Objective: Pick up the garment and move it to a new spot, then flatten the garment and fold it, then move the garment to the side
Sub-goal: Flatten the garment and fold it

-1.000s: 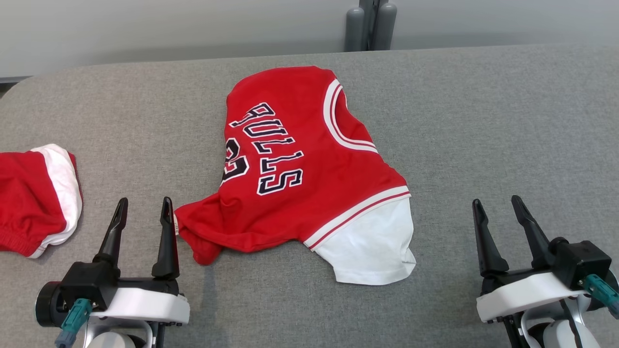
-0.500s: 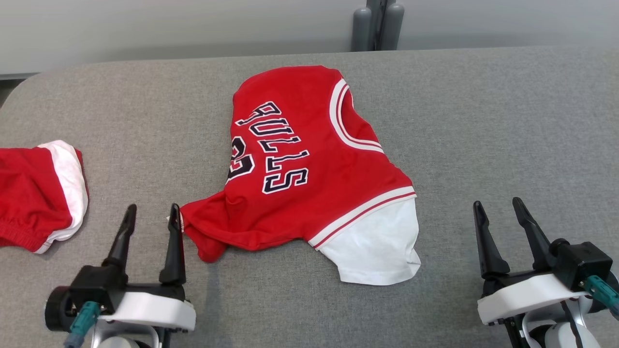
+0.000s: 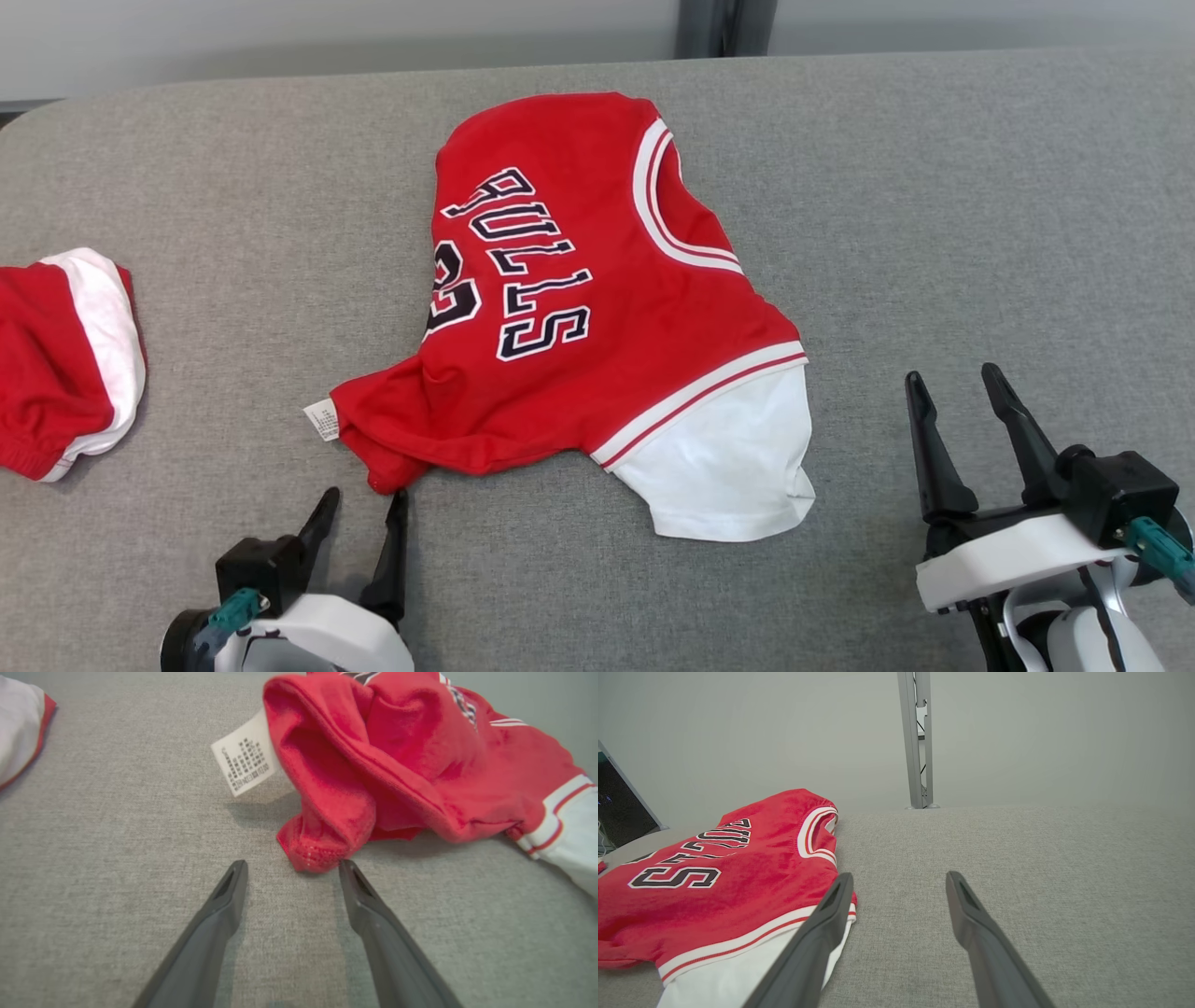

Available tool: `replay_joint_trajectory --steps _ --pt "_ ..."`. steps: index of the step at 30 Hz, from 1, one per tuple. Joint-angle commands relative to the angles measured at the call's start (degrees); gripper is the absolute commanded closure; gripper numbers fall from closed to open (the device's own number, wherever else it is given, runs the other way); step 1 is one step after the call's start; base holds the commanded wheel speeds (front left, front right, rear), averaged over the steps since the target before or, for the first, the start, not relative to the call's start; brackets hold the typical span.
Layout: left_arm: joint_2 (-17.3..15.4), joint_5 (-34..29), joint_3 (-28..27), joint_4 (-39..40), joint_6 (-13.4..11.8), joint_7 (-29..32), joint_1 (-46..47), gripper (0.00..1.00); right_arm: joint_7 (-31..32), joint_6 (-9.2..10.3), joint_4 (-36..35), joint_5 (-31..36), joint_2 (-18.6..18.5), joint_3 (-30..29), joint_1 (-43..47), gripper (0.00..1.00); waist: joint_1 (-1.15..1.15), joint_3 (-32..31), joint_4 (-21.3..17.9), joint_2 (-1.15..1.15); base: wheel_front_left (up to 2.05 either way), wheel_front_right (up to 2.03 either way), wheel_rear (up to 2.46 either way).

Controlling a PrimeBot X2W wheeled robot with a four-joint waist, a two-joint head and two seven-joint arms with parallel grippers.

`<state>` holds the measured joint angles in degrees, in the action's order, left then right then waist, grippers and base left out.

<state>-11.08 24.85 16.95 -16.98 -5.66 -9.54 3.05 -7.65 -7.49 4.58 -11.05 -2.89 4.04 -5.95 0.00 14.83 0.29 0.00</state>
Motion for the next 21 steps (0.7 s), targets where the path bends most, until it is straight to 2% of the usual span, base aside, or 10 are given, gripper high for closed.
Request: replay_joint_trajectory --steps 1,5,7,11,14,18,21 --pt "0.02 0.52 -0.01 -1.04 0.81 -0.33 1.79 0.0 -0.24 -0.01 -0.08 -0.44 -0.42 -0.24 -0.68 0.0 0.0 0.34 -0.24 0.0 0.0 0.0 0.0" --pt "0.06 0.74 0.29 -3.71 2.07 -1.09 4.18 0.0 -0.29 -0.01 -0.09 -0.45 -0.53 -0.35 -0.84 0.0 0.0 0.75 -0.64 0.0 0.0 0.0 0.0" --pt "-0.1 0.77 0.24 -4.4 2.51 -1.65 5.15 1.0 -0.33 -0.01 -0.19 -0.47 -0.51 -0.47 -0.85 0.0 0.0 0.9 -0.76 0.0 0.0 0.0 0.0" --pt "-1.42 -0.43 -0.58 -4.96 1.27 -2.73 6.26 1.0 -0.36 -0.01 -0.21 -0.59 -0.48 -0.75 -0.79 0.0 0.0 1.0 -0.73 0.0 0.0 0.0 0.0" --pt "-3.43 -2.8 -1.56 -3.3 -1.26 -3.79 6.81 1.0 -0.4 -0.01 -0.22 -0.68 -0.43 -1.08 -0.61 0.0 0.0 1.0 -0.43 0.0 0.0 0.0 0.0" --pt "-7.1 -7.28 -3.42 1.67 -5.88 -4.75 7.45 1.0 -0.55 -0.01 -0.01 -0.89 -0.36 -1.38 -0.46 0.0 0.0 0.84 0.24 0.0 0.0 0.0 0.0" --pt "-8.32 -8.22 -4.55 4.52 -7.22 -5.06 7.01 1.0 -0.61 -0.01 0.12 -1.06 -0.32 -1.31 -0.57 0.0 0.0 0.81 0.47 0.0 0.0 0.0 0.0"
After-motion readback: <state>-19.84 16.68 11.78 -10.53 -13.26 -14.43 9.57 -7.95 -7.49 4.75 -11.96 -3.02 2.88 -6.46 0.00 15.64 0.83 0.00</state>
